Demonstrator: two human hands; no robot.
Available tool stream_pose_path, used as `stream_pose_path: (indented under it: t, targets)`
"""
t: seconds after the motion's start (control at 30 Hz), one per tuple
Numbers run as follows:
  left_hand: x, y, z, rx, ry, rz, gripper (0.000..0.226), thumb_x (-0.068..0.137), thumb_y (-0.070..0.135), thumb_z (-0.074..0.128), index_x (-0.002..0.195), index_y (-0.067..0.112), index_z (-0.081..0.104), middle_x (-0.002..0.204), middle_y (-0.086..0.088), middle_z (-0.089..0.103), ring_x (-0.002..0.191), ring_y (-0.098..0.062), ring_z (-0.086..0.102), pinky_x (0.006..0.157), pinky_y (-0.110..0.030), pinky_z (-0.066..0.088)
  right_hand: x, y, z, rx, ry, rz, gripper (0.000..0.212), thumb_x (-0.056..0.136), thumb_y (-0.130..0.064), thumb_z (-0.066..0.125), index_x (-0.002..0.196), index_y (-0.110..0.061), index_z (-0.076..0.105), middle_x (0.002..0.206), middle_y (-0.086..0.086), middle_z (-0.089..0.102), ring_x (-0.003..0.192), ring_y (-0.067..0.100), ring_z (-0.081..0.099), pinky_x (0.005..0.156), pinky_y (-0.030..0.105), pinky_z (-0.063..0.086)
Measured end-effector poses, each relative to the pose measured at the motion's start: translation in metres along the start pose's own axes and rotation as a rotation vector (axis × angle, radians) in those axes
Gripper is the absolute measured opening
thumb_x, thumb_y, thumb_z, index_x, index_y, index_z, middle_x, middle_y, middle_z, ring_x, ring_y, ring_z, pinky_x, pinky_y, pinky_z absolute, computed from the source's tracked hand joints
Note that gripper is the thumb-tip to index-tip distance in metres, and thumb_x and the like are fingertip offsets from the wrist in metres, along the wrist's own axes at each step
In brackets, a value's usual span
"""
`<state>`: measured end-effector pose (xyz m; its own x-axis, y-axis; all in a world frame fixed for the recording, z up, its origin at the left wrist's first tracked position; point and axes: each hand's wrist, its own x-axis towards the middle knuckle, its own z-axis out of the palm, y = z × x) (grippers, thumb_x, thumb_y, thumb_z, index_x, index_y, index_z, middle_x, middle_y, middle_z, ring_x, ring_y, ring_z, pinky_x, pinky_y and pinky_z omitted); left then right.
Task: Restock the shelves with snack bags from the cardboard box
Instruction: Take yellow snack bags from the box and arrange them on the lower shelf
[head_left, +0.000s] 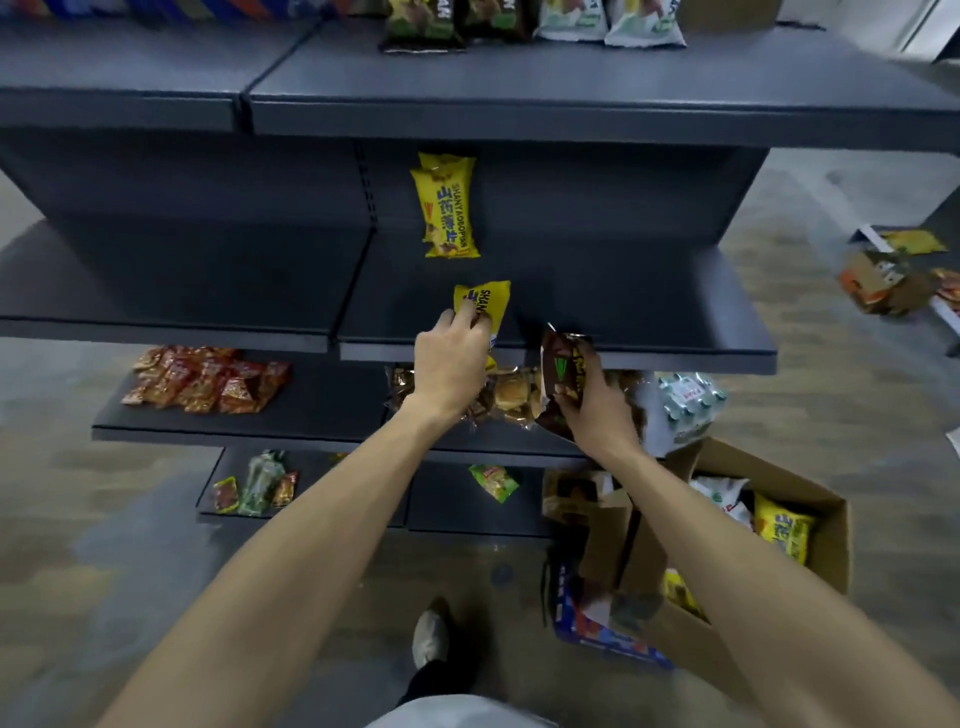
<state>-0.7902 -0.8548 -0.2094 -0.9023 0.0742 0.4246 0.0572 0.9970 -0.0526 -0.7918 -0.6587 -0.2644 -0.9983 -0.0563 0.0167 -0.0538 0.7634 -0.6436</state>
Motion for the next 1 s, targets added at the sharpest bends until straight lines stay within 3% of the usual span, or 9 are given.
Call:
stream_pose_path:
  t: [0.17, 0.33, 0.43, 0.5, 0.6, 0.67, 0.77, 0.9, 1.0]
  targets:
    - [0.042, -0.041, 0.03, 0.011, -0.075, 0.034, 0.036, 0.035, 0.0, 0.08, 0.065, 0.014, 0.067, 0.088, -0.006, 0.064, 0.068, -0.026, 0.062, 0.044, -0.022, 0.026, 0.05, -0.027, 0.016, -0.086, 0.028, -0.036, 0.07, 0.097, -0.028, 0.053, 0.153, -0.033, 0.011, 0.135, 0.018, 0.046, 0.111, 0.039, 0.057, 0.081, 0.041, 0.047]
    - [0.081, -0.067, 0.059, 0.049, -0.26, 0.096, 0.028, 0.079, 0.006, 0.066, 0.106, 0.015, 0.065, 0.128, -0.008, 0.051, 0.107, -0.029, 0.058, 0.06, -0.033, 0.036, 0.087, -0.05, 0.027, -0.075, 0.067, 0.031, 0.063, 0.098, -0.028, 0.052, 0.151, -0.032, 0.017, 0.137, 0.015, 0.042, 0.118, 0.038, 0.053, 0.091, 0.043, 0.045]
    - [0.101, -0.065, 0.063, -0.05, -0.32, 0.027, 0.022, 0.085, 0.01, 0.062, 0.107, 0.012, 0.064, 0.118, -0.01, 0.059, 0.105, -0.031, 0.06, 0.065, -0.034, 0.039, 0.109, -0.06, 0.031, -0.071, 0.035, 0.044, 0.059, 0.098, -0.029, 0.052, 0.148, -0.034, 0.02, 0.132, 0.013, 0.043, 0.113, 0.037, 0.055, 0.092, 0.047, 0.047]
    - [0.114, -0.062, 0.068, -0.146, -0.368, -0.071, 0.028, 0.087, 0.017, 0.062, 0.114, 0.011, 0.062, 0.122, -0.011, 0.056, 0.111, -0.032, 0.057, 0.075, -0.038, 0.046, 0.131, -0.066, 0.033, -0.113, -0.024, 0.053, 0.059, 0.099, -0.033, 0.049, 0.149, -0.034, 0.019, 0.134, 0.015, 0.045, 0.115, 0.039, 0.054, 0.093, 0.048, 0.046]
    - [0.12, -0.063, 0.093, -0.226, -0.436, -0.123, 0.047, 0.093, 0.028, 0.054, 0.137, 0.013, 0.046, 0.141, -0.013, 0.038, 0.125, -0.036, 0.042, 0.097, -0.046, 0.04, 0.166, -0.069, 0.037, -0.239, -0.165, 0.101, 0.063, 0.1, -0.038, 0.043, 0.154, -0.028, 0.012, 0.143, 0.021, 0.038, 0.125, 0.042, 0.044, 0.101, 0.05, 0.039]
    - [0.109, -0.059, 0.112, -0.259, -0.498, -0.116, 0.061, 0.099, 0.034, 0.042, 0.152, 0.012, 0.021, 0.151, -0.017, 0.025, 0.128, -0.04, 0.035, 0.103, -0.05, 0.032, 0.176, -0.065, 0.045, -0.329, -0.238, 0.114, 0.065, 0.099, -0.045, 0.037, 0.154, -0.025, 0.008, 0.145, 0.025, 0.033, 0.13, 0.044, 0.036, 0.104, 0.052, 0.034]
    - [0.096, -0.051, 0.124, -0.286, -0.483, -0.106, 0.072, 0.101, 0.042, 0.035, 0.155, 0.012, -0.001, 0.158, -0.018, 0.007, 0.132, -0.041, 0.025, 0.106, -0.053, 0.024, 0.169, -0.067, 0.057, -0.433, -0.174, 0.072, 0.077, 0.095, -0.056, 0.039, 0.154, -0.019, 0.007, 0.138, 0.027, 0.037, 0.125, 0.043, 0.037, 0.098, 0.049, 0.037]
    - [0.105, -0.053, 0.113, -0.223, -0.564, -0.241, 0.066, 0.097, 0.046, 0.038, 0.154, 0.028, 0.009, 0.152, -0.018, 0.013, 0.128, -0.041, 0.028, 0.103, -0.052, 0.028, 0.168, -0.074, 0.055, -0.535, -0.165, 0.048, 0.083, 0.09, -0.061, 0.044, 0.153, -0.017, 0.012, 0.137, 0.025, 0.039, 0.123, 0.041, 0.04, 0.097, 0.046, 0.038]
    - [0.12, -0.056, 0.101, -0.248, -0.73, -0.385, 0.053, 0.094, 0.038, 0.051, 0.144, 0.034, 0.035, 0.14, -0.014, 0.035, 0.122, -0.037, 0.045, 0.089, -0.043, 0.041, 0.18, -0.078, 0.041, -0.454, -0.289, 0.143, 0.079, 0.085, -0.052, 0.06, 0.147, -0.023, 0.02, 0.138, 0.021, 0.041, 0.125, 0.042, 0.044, 0.097, 0.046, 0.039]
